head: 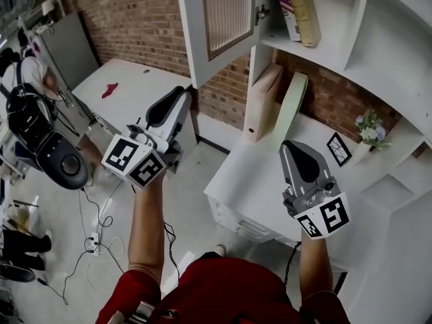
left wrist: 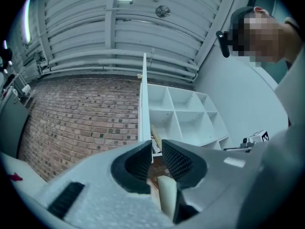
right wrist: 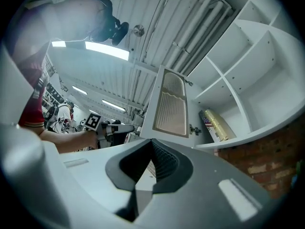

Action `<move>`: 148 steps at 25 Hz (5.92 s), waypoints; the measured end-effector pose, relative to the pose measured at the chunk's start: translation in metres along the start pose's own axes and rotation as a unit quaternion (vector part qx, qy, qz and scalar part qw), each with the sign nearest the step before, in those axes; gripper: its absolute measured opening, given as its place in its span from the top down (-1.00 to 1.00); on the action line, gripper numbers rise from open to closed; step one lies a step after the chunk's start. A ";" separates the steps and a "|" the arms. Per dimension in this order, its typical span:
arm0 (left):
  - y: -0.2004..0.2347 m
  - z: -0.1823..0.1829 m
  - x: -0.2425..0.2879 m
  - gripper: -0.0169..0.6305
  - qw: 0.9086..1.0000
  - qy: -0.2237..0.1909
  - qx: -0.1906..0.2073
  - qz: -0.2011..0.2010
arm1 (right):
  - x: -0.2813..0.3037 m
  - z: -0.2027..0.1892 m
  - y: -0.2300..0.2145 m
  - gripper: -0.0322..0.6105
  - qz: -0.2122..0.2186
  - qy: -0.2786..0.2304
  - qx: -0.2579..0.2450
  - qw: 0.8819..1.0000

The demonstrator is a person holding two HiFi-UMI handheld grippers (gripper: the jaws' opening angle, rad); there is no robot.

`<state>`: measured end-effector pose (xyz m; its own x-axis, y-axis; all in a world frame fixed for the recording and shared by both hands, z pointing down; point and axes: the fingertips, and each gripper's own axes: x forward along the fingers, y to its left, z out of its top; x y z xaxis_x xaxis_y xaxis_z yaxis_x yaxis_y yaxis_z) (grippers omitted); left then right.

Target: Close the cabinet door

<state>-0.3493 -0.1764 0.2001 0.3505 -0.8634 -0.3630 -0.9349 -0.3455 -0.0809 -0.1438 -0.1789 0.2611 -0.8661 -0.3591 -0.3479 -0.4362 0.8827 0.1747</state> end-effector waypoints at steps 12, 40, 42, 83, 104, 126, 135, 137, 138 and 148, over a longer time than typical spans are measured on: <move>0.025 -0.012 0.035 0.56 0.989 -0.004 -0.049 -0.142 | 0.032 -0.029 -0.007 0.86 -0.062 0.012 -0.023 0.998; -0.091 -0.022 0.092 0.55 0.994 -0.034 -0.027 -0.099 | -0.044 -0.020 -0.110 0.86 -0.110 0.024 -0.025 0.993; -0.100 -0.024 0.100 0.53 0.994 -0.035 -0.028 -0.098 | -0.052 -0.017 -0.116 0.86 -0.115 0.024 -0.027 0.993; -0.172 -0.088 0.287 0.87 0.996 0.010 -0.028 -0.080 | -0.172 -0.011 -0.219 0.86 -0.190 0.025 -0.030 0.981; -0.167 -0.108 0.337 0.94 0.996 0.027 -0.015 -0.078 | -0.167 -0.029 -0.241 0.86 -0.194 0.025 -0.019 0.980; -0.160 -0.119 0.363 0.95 0.997 0.020 -0.016 -0.076 | -0.167 -0.040 -0.253 0.86 -0.214 0.037 -0.018 0.976; -0.160 -0.118 0.363 0.95 0.996 0.018 -0.017 -0.081 | -0.163 -0.040 -0.250 0.86 -0.215 0.044 -0.017 0.975; -0.160 -0.118 0.364 0.95 0.996 0.022 -0.016 -0.084 | -0.161 -0.040 -0.247 0.86 -0.213 0.045 -0.017 0.976; -0.160 -0.118 0.364 0.95 0.996 0.024 -0.015 -0.085 | -0.159 -0.040 -0.245 0.86 -0.212 0.046 -0.017 0.976; -0.159 -0.119 0.363 0.95 0.995 0.034 -0.022 -0.094 | -0.158 -0.035 -0.231 0.86 -0.217 0.047 -0.023 0.975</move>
<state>-0.0666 -0.4780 0.1915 0.5232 -0.8041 -0.2824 -0.8496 -0.5179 -0.0994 0.0854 -0.3362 0.3080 -0.6155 -0.7237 -0.3122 -0.7750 0.6278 0.0724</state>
